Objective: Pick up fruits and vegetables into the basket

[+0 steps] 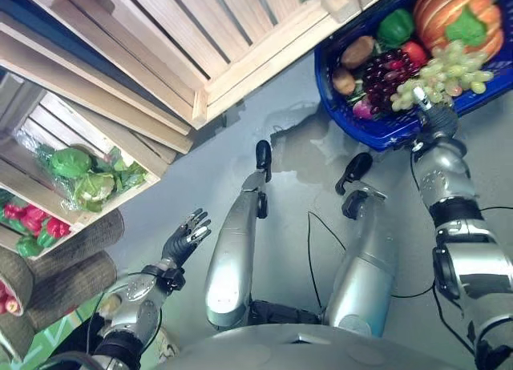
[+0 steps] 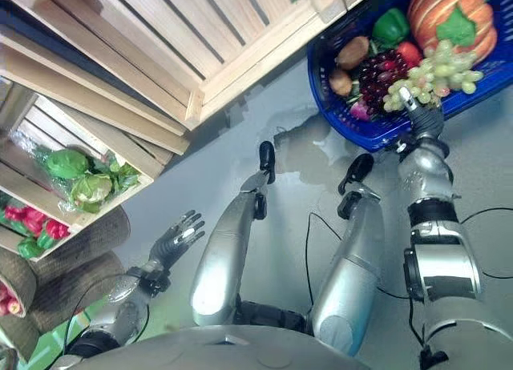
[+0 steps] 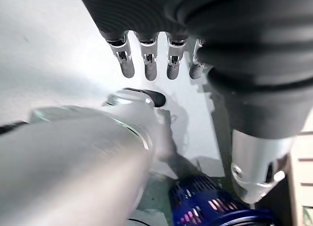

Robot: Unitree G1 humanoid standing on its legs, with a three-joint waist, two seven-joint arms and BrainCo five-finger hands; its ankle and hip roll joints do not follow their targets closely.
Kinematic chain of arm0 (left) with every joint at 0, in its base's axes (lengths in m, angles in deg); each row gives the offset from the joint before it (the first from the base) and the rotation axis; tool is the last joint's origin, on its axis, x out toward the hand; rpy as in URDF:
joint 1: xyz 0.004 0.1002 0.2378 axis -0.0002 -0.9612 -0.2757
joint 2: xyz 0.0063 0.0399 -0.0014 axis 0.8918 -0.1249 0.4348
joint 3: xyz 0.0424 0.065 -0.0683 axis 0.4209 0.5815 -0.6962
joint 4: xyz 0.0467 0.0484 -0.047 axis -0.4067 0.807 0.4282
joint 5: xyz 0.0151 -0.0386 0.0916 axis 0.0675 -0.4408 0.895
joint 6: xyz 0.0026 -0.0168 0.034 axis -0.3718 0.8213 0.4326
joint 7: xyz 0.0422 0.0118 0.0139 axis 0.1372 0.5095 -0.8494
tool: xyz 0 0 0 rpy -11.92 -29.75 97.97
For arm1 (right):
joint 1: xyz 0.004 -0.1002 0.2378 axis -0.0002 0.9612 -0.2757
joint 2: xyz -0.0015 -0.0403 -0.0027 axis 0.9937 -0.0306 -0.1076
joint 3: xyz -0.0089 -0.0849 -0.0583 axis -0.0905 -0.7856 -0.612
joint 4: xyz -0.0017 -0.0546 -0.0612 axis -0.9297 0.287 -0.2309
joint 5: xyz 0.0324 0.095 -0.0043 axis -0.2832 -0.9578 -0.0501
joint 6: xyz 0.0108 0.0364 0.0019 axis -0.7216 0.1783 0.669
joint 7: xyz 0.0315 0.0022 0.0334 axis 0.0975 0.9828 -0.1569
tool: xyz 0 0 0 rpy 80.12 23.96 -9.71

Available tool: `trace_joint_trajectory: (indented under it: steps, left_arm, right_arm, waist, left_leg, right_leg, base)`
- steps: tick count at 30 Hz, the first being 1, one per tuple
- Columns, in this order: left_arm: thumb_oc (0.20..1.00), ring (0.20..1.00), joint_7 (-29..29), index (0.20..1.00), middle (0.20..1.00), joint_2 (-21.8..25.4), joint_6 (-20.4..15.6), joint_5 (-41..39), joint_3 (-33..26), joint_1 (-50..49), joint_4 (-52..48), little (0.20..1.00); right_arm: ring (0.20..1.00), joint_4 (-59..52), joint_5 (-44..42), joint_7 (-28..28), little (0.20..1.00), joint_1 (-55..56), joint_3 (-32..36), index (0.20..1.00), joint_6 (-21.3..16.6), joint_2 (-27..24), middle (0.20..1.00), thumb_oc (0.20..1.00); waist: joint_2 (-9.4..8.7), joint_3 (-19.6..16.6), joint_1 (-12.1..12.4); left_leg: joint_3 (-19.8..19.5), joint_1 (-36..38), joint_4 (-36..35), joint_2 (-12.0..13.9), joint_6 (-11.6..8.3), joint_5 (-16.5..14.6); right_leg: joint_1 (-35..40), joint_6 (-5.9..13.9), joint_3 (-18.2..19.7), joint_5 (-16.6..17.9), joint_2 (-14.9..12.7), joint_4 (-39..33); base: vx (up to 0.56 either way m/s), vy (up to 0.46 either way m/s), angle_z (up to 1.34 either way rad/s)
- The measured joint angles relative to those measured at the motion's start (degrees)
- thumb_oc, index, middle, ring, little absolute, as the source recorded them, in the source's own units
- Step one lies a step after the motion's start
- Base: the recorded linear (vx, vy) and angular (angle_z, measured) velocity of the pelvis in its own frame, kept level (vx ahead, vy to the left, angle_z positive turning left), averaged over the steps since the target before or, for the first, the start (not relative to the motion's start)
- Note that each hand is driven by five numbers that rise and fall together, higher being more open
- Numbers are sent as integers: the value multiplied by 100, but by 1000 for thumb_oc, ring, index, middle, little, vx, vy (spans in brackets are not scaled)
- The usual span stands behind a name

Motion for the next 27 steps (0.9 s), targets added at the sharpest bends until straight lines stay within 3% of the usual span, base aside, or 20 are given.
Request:
trace_joint_trajectory:
  steps: [7,14,16,18,22,27]
  left_arm:
    - [1000,1000,-161,1000,1000,-357,-25,9,-338,305,612,1000]
    - [1000,1000,-199,1000,1000,-535,-2,116,-661,509,1193,1000]
    - [1000,1000,-201,1000,1000,-548,3,185,-778,471,1357,1000]
    - [1000,1000,-199,1000,1000,-580,28,336,-967,396,1662,1000]
    - [1000,1000,-182,1000,1000,-619,36,591,-1088,151,2150,1000]
    - [1000,1000,29,1000,1000,-688,123,810,-1082,213,2780,1000]
  right_arm:
    - [1000,-224,968,194,1000,1500,-503,1000,-387,435,1000,1000]
    - [1000,-304,1562,-225,1000,2549,-626,1000,-625,498,1000,1000]
    - [1000,-311,1794,-392,1000,2713,-630,1000,-629,578,1000,1000]
    - [1000,-226,2008,-683,1000,3080,-631,1000,-621,779,1000,1000]
    - [1000,216,2241,-986,1000,3674,-657,1000,-604,1239,1000,1000]
    - [1000,1175,2405,-1180,1000,3772,-658,1000,-435,1600,1000,1000]
  waist:
    - [0,0,-278]
    - [-103,-23,-506]
    - [-200,-191,-557]
    - [-421,-531,-555]
    - [-820,-1402,-553]
    - [-912,-1813,-579]
  left_leg:
    - [-30,1087,-415,154,2,3]
    - [-34,2306,-836,307,-11,15]
    - [-11,2494,-957,334,-1,8]
    - [51,2815,-1132,403,1,10]
    - [157,3201,-1352,481,-4,-64]
    - [269,3645,-1549,436,51,-120]
  right_leg:
    - [1218,76,-206,81,238,-550]
    - [2584,193,-367,205,521,-1232]
    - [2772,237,-361,224,560,-1372]
    - [3085,266,-321,281,694,-1629]
    - [3512,310,-329,325,811,-2017]
    - [4056,423,-277,584,869,-2617]
  base:
    - [6,-20,-3]
    - [71,12,-4]
    - [127,33,-7]
    - [192,49,-12]
    - [97,36,-8]
    - [35,84,-9]
